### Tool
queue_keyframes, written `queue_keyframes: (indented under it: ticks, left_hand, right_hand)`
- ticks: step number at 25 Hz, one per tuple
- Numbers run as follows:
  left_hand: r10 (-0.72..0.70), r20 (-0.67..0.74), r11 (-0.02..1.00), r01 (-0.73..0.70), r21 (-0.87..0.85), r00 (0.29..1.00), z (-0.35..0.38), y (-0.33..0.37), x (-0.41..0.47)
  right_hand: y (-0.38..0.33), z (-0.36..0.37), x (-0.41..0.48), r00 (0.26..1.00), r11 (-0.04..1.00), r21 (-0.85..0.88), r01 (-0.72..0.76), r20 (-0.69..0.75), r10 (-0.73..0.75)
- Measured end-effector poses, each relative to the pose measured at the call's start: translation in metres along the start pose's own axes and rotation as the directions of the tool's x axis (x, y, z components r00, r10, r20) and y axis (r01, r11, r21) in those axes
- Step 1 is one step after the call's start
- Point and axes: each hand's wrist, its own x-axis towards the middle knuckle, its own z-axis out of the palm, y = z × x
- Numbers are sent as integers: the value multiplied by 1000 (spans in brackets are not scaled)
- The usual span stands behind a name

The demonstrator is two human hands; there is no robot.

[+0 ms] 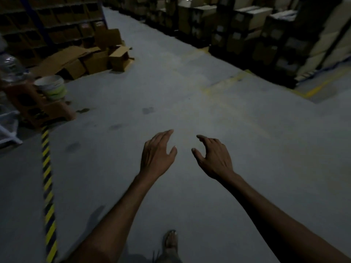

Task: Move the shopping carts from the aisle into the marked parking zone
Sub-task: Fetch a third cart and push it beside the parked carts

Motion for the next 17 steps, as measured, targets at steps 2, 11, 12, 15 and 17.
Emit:
queue_keyframes:
  ticks: [2,11,12,15,17]
  left_hand:
    - [63,34,998,-62,-24,997,24,13,31]
    - [372,113,926,-360,-113,921,95,77,162]
    - [405,121,912,-391,-126,906,103,87,174]
    - [501,132,863,-483,-151,855,125,115,196]
    - [559,141,826,-534,-181,817,141,134,209]
  right_hand:
    - [25,-6,8,997,997,-30,-67,-34,66]
    - [99,-46,56,904,925,-74,-373,-254,344]
    - [107,-51,60,882,909,-71,-411,-283,377]
    - [130,-65,63,832,867,-74,-492,-334,443]
    - [148,-74,64,797,840,-72,-538,-368,479]
